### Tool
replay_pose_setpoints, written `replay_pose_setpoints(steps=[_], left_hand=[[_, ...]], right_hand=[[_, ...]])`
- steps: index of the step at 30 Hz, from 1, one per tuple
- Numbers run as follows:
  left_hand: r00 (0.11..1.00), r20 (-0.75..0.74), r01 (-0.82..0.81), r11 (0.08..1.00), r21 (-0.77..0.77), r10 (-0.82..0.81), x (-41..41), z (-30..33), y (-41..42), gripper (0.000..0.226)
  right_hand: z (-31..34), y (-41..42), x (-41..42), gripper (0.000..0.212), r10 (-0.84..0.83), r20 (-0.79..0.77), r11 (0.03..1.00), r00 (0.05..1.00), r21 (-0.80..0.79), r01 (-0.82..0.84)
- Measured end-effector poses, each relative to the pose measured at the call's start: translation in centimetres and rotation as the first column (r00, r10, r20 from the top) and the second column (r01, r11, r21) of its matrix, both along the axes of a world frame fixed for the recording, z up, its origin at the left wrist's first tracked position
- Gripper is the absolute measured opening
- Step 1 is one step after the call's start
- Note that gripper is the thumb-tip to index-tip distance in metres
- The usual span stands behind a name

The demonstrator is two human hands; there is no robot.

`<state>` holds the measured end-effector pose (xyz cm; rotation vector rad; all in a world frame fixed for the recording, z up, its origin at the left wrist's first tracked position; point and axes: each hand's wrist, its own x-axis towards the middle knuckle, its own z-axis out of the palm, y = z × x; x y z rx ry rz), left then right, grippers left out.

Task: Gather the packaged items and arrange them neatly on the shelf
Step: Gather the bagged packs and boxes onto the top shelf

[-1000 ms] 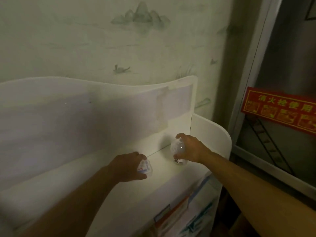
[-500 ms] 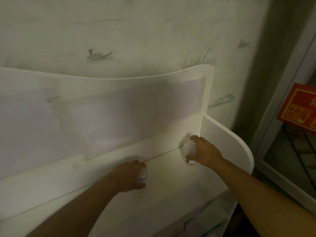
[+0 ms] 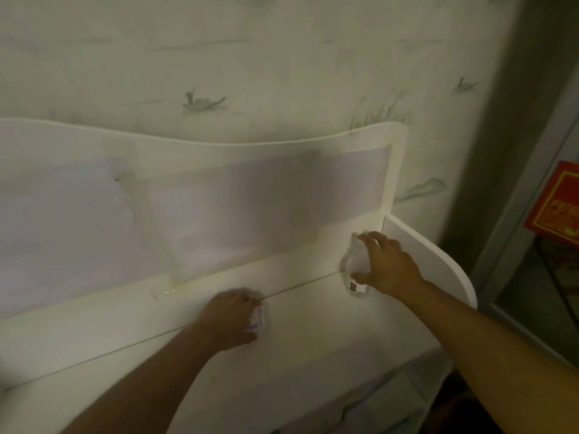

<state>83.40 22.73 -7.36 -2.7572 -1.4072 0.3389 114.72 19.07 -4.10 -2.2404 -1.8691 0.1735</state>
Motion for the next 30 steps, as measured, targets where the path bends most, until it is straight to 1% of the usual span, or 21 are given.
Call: replay_pose_setpoints(steps=[2, 3, 5, 6, 9, 11, 14, 18, 23, 26, 30], left_hand=[[1.0, 0.001, -0.01, 0.998, 0.054, 0.01, -0.7, 0.0, 0.0, 0.069], [1.0, 0.006, -0.024, 0.998, 0.062, 0.024, -1.0, 0.0, -0.1, 0.074], [0.999, 0.012, -0.036, 0.998, 0.051, 0.035, -1.5, 0.3, -0.6, 0.083], [0.999, 0.02, -0.038, 0.999, 0.039, 0.037, -1.7, 0.7, -0.9, 0.083], [0.999, 0.045, -0.024, 0.999, 0.039, 0.022, -3.1, 3.0, -1.7, 0.067], [0.998, 0.055, -0.041, 0.998, 0.049, 0.038, -4.6, 5.4, -2.2, 0.058], [0.996, 0.057, -0.069, 0.993, 0.092, 0.064, -8.1, 9.7, -3.1, 0.05], [0.995, 0.048, -0.097, 0.98, 0.173, 0.09, -14.7, 14.7, -4.5, 0.046], [0.98, 0.036, -0.2, 0.953, 0.228, 0.197, -24.1, 18.0, -6.9, 0.046], [0.964, 0.048, -0.264, 0.933, 0.246, 0.26, -30.3, 20.1, -9.2, 0.046], [0.932, 0.095, -0.363, 0.894, 0.263, 0.35, -40.2, 21.7, -12.8, 0.042]], right_hand=[[1.2, -0.4, -0.6, 0.086, 0.04, -0.018, 0.999, 0.999, 0.018, -0.04], [1.9, -0.6, -1.1, 0.08, 0.064, -0.027, 0.998, 0.998, 0.014, -0.063], [3.3, -0.8, -2.3, 0.069, 0.12, -0.035, 0.993, 0.992, -0.012, -0.121], [4.0, -0.9, -3.1, 0.063, 0.15, -0.041, 0.988, 0.988, -0.027, -0.151], [6.2, -0.8, -5.8, 0.051, 0.245, -0.034, 0.969, 0.969, -0.035, -0.246], [7.5, -0.5, -8.0, 0.05, 0.309, -0.025, 0.951, 0.951, -0.02, -0.309], [9.6, -0.2, -11.9, 0.05, 0.4, -0.011, 0.917, 0.917, 0.006, -0.4], [12.3, -0.1, -17.5, 0.049, 0.475, 0.004, 0.879, 0.88, 0.06, -0.474], [15.2, -0.9, -25.6, 0.047, 0.569, 0.04, 0.818, 0.822, 0.074, -0.57], [16.1, -2.0, -31.8, 0.041, 0.646, 0.018, 0.755, 0.763, 0.132, -0.642], [16.5, -4.0, -40.9, 0.036, 0.698, -0.025, 0.707, 0.716, 0.183, -0.683]])
